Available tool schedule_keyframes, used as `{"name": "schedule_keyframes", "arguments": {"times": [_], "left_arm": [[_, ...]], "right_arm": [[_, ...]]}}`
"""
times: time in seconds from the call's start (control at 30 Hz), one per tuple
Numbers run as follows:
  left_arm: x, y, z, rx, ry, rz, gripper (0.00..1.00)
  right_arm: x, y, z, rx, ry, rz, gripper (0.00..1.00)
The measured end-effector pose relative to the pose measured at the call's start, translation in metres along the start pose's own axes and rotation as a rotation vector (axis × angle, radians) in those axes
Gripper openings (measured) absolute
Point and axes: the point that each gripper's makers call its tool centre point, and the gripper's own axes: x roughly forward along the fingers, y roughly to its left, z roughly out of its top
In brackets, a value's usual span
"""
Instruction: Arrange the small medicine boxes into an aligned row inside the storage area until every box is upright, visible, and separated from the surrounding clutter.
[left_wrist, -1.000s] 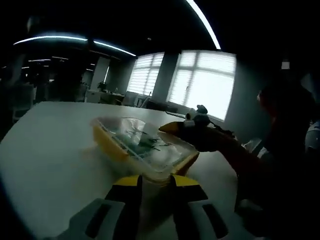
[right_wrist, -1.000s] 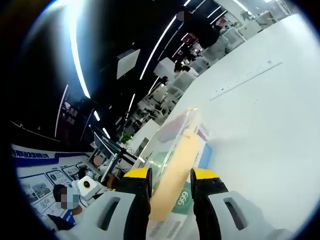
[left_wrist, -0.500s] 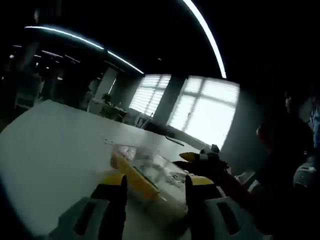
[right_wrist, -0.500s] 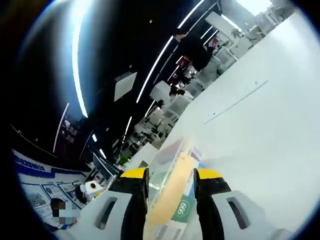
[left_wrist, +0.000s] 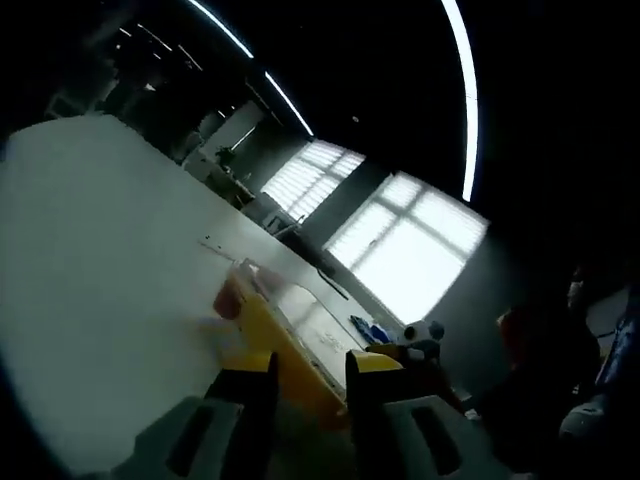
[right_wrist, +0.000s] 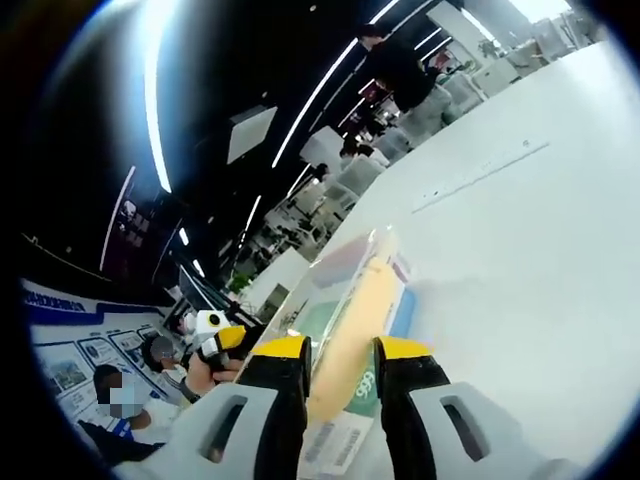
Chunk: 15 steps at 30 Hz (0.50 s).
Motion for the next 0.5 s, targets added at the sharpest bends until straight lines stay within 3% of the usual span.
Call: {"name": "schedule_keyframes", "arguments": {"times": [0.07,0.17,0.3,0.47,0.5], "left_arm": [[0.001,-0.001,-0.001,-0.003,0.005,-0.002,0.2],[0.002,0.001,-0.011,0.039,0.066,0.037,0.2],[0.002,0.0,-0.012,0.041,0.063,0.037,0.19],[0.001,-0.001,-0.012,0.039,0.059,0.043,0.11],[0.002,0.0,-0.013,0.058,0.076,0.071,0.1]], "right_arm": [[-0.002,0.003,-0.003,-0.003,-0.004,-0.001,0.23],[-0.008,0.005,0.0,-0.013,-0.022,0.002,0.2],[-0.008,0.006,0.0,-0.01,-0.023,0.004,0.19],[-0.007,0.008,-0.003,-0.007,-0.012,0.002,0.17],[-0.006,0.001,0.002,-0.023,0.003,-0.027,0.17]]}}
